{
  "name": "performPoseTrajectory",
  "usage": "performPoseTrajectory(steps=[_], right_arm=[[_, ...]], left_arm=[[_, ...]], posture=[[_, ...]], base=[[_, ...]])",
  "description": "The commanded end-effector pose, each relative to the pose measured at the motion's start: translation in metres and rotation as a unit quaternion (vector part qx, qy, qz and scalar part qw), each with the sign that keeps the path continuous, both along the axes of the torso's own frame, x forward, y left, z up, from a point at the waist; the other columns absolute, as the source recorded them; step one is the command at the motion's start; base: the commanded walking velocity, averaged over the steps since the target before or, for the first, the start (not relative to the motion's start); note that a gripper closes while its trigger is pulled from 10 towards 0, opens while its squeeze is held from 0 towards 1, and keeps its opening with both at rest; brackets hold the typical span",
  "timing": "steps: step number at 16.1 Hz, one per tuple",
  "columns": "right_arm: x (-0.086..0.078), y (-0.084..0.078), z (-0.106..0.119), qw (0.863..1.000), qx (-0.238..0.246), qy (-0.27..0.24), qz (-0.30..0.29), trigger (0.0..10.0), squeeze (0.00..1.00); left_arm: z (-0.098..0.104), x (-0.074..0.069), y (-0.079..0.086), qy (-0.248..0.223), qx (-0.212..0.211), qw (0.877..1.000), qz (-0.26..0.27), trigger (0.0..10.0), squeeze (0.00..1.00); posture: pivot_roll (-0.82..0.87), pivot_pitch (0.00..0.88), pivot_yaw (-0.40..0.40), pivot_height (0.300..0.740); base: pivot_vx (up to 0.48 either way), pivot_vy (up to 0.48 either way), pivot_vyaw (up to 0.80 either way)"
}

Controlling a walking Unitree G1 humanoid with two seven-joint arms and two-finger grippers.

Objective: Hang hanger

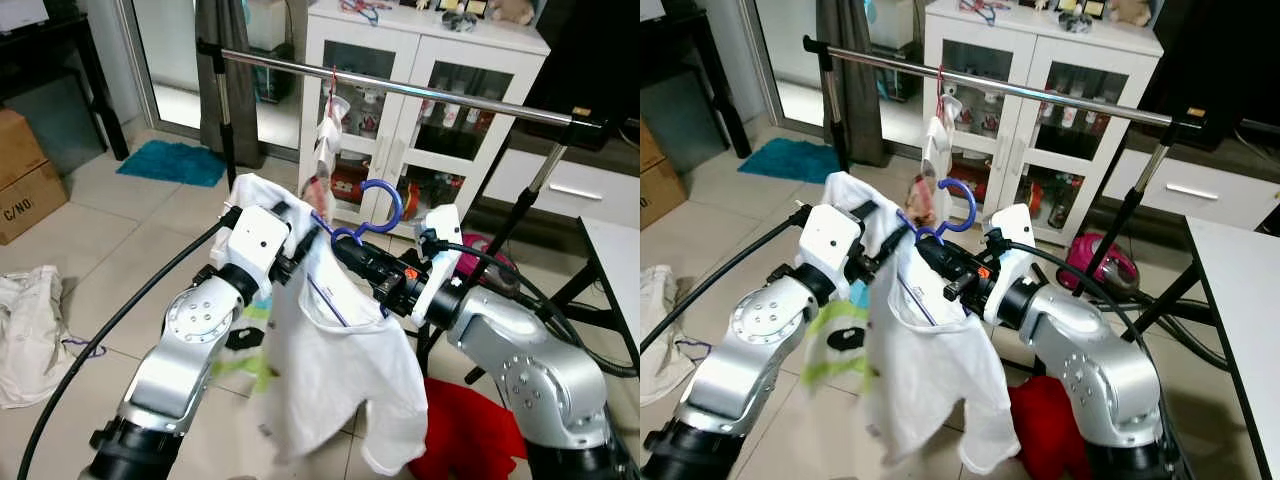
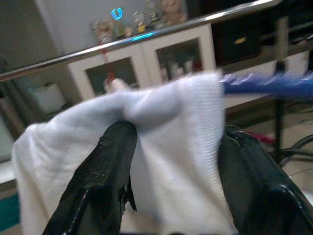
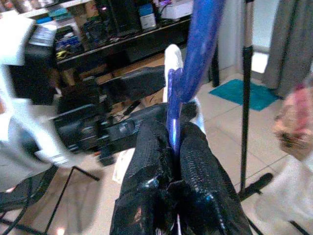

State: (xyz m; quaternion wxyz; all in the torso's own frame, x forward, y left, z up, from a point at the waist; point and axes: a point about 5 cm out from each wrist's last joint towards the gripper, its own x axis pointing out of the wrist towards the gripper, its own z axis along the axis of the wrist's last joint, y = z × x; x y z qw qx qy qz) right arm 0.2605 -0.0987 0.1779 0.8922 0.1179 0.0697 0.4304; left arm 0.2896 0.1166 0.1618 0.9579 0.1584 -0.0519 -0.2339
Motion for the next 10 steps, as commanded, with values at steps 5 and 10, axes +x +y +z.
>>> performPoseTrajectory(steps=[5,10], right_arm=[[0.0057,-0.0032,0.009,1.0,0.021,-0.02,0.01,0.0,0.0],[0.0098,-0.0073,0.0098,1.0,0.022,-0.02,0.007,0.0,0.0]], left_arm=[[-0.0004,-0.0014,-0.0102,-0.015,-0.012,1.0,0.003,0.0,0.0],[-0.0017,-0.0025,-0.0107,-0.025,-0.024,0.999,0.042,0.0,0.0]], posture=[[0.1,0.0,-0.079,0.74],[0.1,0.0,-0.084,0.74]], base=[[0.0,0.0,0.0],[0.0,0.0,0.0]])
